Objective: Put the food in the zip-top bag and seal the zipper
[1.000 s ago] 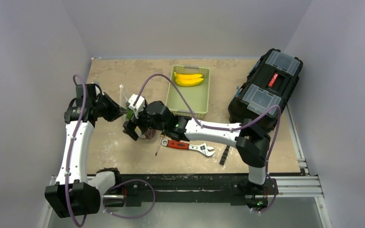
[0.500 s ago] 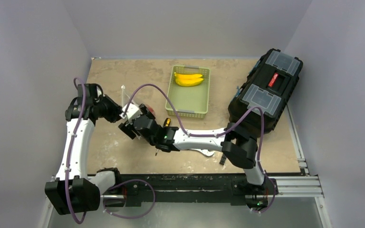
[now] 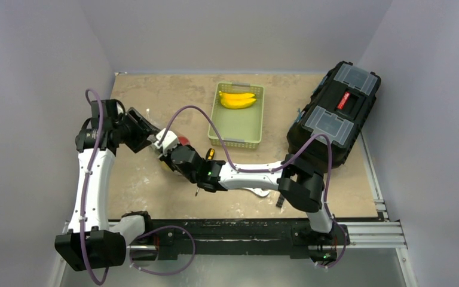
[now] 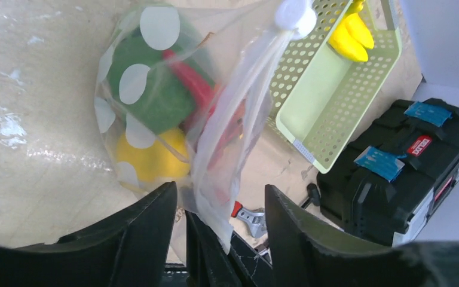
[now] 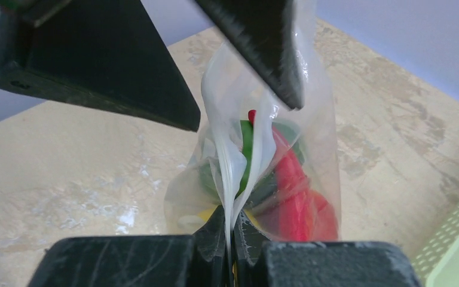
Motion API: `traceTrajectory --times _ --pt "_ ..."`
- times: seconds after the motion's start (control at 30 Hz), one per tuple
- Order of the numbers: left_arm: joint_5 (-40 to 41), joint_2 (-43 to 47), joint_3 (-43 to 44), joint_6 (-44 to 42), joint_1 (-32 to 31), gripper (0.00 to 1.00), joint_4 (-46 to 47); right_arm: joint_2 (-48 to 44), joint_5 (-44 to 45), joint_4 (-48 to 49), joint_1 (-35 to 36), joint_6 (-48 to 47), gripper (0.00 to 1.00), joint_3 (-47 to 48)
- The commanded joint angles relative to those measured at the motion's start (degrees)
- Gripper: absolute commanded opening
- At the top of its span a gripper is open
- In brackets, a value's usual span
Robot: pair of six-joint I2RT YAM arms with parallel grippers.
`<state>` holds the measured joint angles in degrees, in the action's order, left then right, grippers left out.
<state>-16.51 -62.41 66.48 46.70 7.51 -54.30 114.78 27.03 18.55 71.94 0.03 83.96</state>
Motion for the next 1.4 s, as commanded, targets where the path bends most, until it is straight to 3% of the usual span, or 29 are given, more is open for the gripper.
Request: traceTrajectory --times 0.0,0.1,0.2,0.33,0.43,0.6,0.73,0.83,0.87,0.93,1.03,1.13,1.23,1.37 --pt "3.3 1.5 4.0 -6.2 0.3 0.62 -0.5 -3.8 -2.6 4.3 -0.2 4.1 0.0 0.2" --pt "6.1 3.0 4.7 -7.8 0.4 0.76 0.3 -3.9 -2.5 4.5 -0.2 5.6 0.0 0.2" --pt "7.7 0.9 7.0 -9.4 0.2 0.8 0.2 -3.8 -2.0 4.7 -0.2 6.5 0.0 0.2" --pt "13.0 -5.0 12.8 -13.2 -3.1 0.81 -1.8 -3.6 -0.8 4.2 -0.2 7.7 0.0 0.9" --pt "17.8 -9.9 17.2 -15.4 -6.4 0.75 -4.8 -3.4 0.3 2.9 -0.2 9.0 0.0 1.8" --pt "22.9 -14.2 19.1 -19.2 -9.6 0.56 -5.8 -3.4 0.3 2.0 -0.2 12.0 0.0 2.7" --pt "24.7 -15.6 19.9 -22.5 -9.7 0.23 -6.4 -2.5 -0.4 0.5 -0.2 15.3 0.0 4.8" --pt "22.0 -15.5 21.1 -26.4 -9.6 0.11 -4.9 -1.5 -3.3 -0.1 -0.2 17.1 0.0 6.6" --pt "20.8 -15.4 21.6 -28.2 -9.6 0.02 -4.0 -1.3 -5.2 0.3 -0.2 17.8 0.02 7.1" --pt "18.2 -15.1 22.1 -32.1 -9.6 0.0 -2.1 -1.2 -10.6 3.0 -0.2 18.6 0.12 7.1" --pt "7.1 -14.7 20.6 -40.4 -9.6 0.0 3.0 -1.8 -24.7 10.5 -0.4 19.4 0.44 5.0" --pt "-4.6 -15.9 20.7 -48.5 -9.6 0.0 1.9 -4.2 -38.7 18.7 -1.8 19.4 0.74 0.4" --pt "-9.7 -17.3 20.9 -53.2 -9.6 0.0 -1.5 -8.3 -46.7 21.8 -6.2 19.8 0.84 -6.1" --pt "-13.4 -17.5 18.0 -53.8 -9.6 0.0 -2.6 -14.3 -58.8 22.3 -15.7 20.1 0.86 -14.3"
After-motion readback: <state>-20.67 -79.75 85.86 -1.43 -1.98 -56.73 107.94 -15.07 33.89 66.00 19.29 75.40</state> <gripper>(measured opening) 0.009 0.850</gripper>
